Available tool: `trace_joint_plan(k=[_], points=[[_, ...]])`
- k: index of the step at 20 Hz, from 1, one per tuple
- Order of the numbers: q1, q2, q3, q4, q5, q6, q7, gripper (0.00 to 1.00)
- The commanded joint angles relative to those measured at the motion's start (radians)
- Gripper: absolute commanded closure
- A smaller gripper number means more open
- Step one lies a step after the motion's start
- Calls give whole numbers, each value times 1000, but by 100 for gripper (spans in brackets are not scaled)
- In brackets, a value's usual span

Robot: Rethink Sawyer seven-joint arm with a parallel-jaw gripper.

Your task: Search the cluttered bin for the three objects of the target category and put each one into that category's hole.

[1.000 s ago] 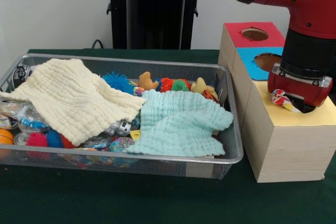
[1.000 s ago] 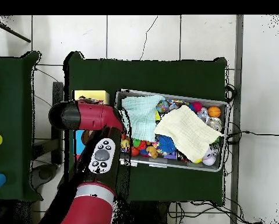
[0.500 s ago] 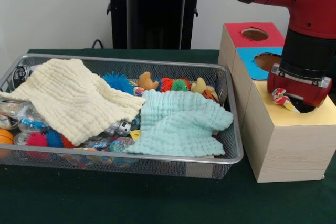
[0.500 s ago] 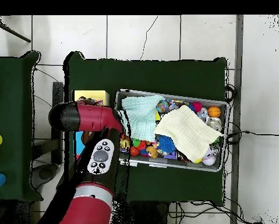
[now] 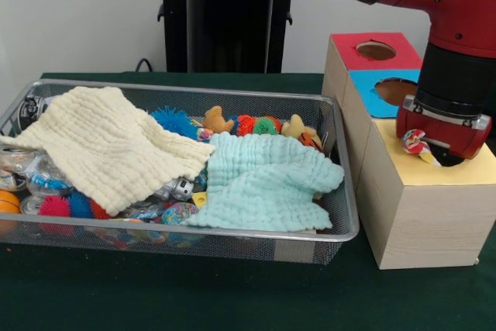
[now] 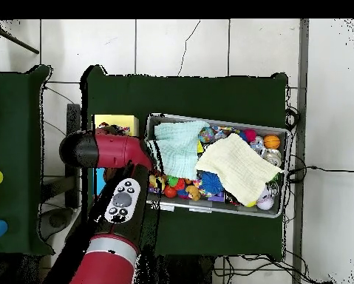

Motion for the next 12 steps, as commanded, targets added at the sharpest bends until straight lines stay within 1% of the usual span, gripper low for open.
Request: trace_joint_plan(k=[1, 3, 7, 8, 12], points=[[7, 170, 36, 118, 1, 3, 207, 0], [8, 171, 34, 118, 4, -6, 199, 0], [15, 178, 16, 100, 2, 5, 186, 0], [20, 181, 8, 94, -6, 3, 169, 100], [40, 190, -19, 88, 2, -14, 195, 100]])
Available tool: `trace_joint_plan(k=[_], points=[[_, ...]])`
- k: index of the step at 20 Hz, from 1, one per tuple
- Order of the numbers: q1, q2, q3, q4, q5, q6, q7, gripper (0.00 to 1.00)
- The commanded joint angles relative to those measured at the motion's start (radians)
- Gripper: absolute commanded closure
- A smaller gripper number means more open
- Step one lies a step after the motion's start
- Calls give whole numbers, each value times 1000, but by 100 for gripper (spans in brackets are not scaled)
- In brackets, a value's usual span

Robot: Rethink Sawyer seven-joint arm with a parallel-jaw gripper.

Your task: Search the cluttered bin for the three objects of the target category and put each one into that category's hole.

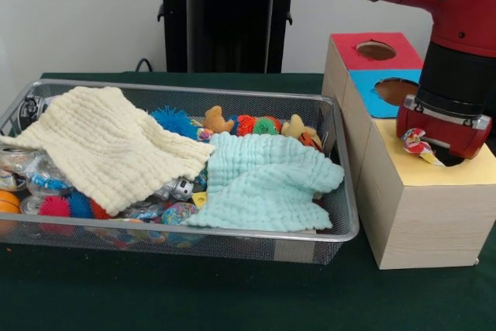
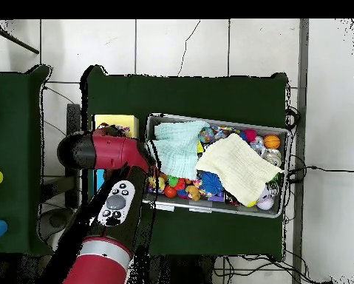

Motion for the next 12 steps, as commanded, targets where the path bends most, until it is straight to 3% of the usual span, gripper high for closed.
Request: trace_joint_plan(k=[1, 8, 12], points=[[16, 175, 15, 95, -17, -12, 198, 100], [9, 166, 27, 116, -14, -70, 181, 100], [-26, 106, 85, 164, -13, -68, 149, 100]])
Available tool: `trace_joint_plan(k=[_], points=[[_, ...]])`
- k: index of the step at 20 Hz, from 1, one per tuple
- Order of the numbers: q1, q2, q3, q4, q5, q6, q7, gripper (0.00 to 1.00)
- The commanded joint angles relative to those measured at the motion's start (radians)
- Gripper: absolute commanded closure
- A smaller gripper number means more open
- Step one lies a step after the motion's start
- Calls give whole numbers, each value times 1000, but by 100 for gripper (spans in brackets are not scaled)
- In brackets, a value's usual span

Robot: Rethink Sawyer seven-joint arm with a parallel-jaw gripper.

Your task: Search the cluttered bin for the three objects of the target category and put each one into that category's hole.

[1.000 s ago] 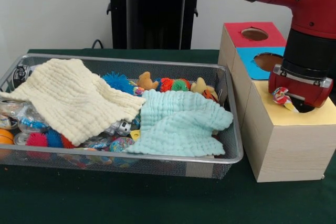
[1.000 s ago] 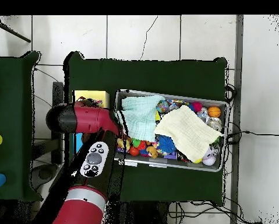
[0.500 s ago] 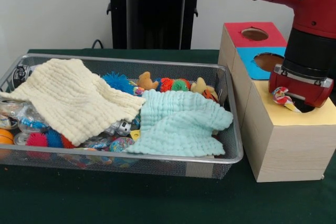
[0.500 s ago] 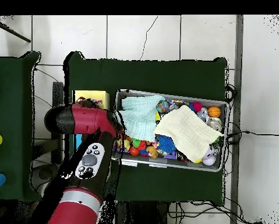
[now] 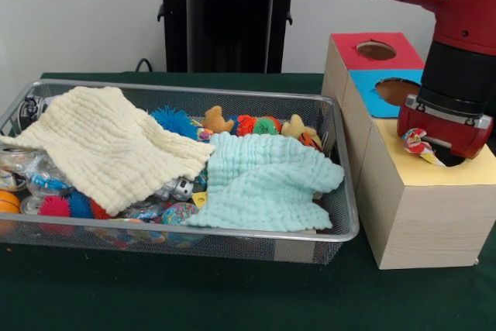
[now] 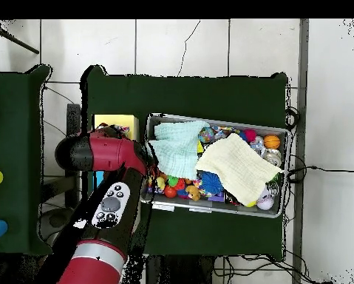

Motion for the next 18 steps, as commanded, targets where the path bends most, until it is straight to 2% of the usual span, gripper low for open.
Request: trace_joint_plan(k=[1, 6, 11, 16, 18], points=[[-61, 69, 133, 183, -16, -50, 139, 100], [-90, -18, 171, 222, -17, -31, 107, 100], [-99, -67, 181, 208, -20, 50, 86, 100], [-89, -83, 166, 183, -28, 68, 90, 100], [-73, -74, 136, 153, -36, 76, 95, 100]])
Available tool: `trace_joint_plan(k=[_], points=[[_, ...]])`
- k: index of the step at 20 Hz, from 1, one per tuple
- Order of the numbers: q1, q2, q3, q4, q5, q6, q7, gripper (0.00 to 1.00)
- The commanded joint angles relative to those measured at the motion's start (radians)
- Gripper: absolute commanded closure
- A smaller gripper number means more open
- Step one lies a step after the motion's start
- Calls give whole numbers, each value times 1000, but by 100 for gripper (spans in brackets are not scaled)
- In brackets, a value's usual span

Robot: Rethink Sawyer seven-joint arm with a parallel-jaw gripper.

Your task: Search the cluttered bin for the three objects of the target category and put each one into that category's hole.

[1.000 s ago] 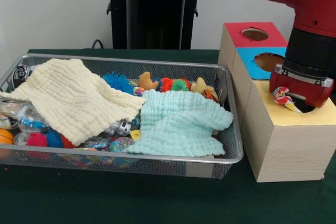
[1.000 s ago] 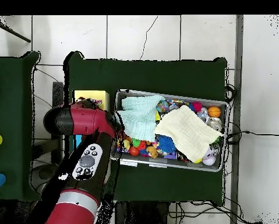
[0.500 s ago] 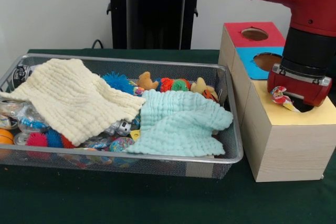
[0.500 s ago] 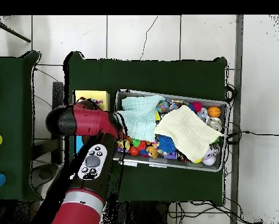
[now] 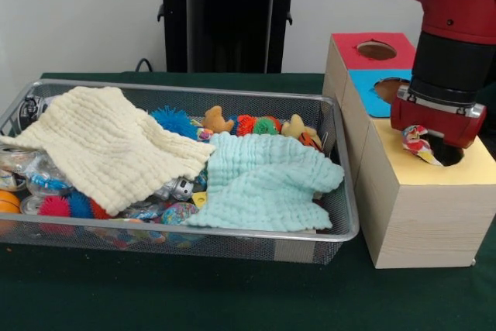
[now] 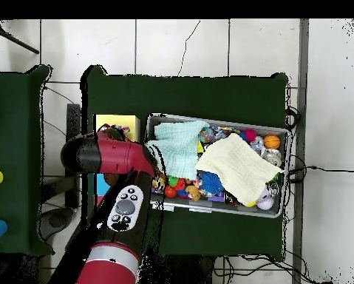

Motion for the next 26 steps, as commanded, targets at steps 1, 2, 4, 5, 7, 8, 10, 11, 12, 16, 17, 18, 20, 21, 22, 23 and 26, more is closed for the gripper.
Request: trace_joint_plan(k=[1, 2, 4, 5, 7, 8, 10, 11, 12, 16, 17, 18, 20, 21, 22, 23, 26], points=[[14, 9, 6, 46, -40, 105, 113, 100], [38, 22, -43, 22, -49, 109, 127, 100], [76, 42, -134, -18, -71, 121, 132, 100], [80, 49, -140, -22, -67, 127, 134, 100], [75, 42, -119, -16, -50, 141, 131, 100], [69, 33, -100, -8, -42, 147, 127, 100], [35, 12, -11, 15, -9, 150, 118, 100], [23, -1, 14, 20, 0, 153, 112, 100], [11, -13, 39, 25, 9, 156, 106, 100], [6, -36, 19, -29, 1, 215, 100, 100], [1, -43, 21, -41, 0, 217, 95, 100], [-2, -41, 20, -52, -2, 219, 93, 100], [-3, -37, 12, -72, -4, 213, 98, 100], [0, -37, 7, -80, -5, 219, 102, 100], [1, -37, 4, -84, -5, 221, 106, 100], [4, -38, -5, -100, -8, 240, 109, 100], [6, -48, -11, -125, -9, 280, 112, 100]])
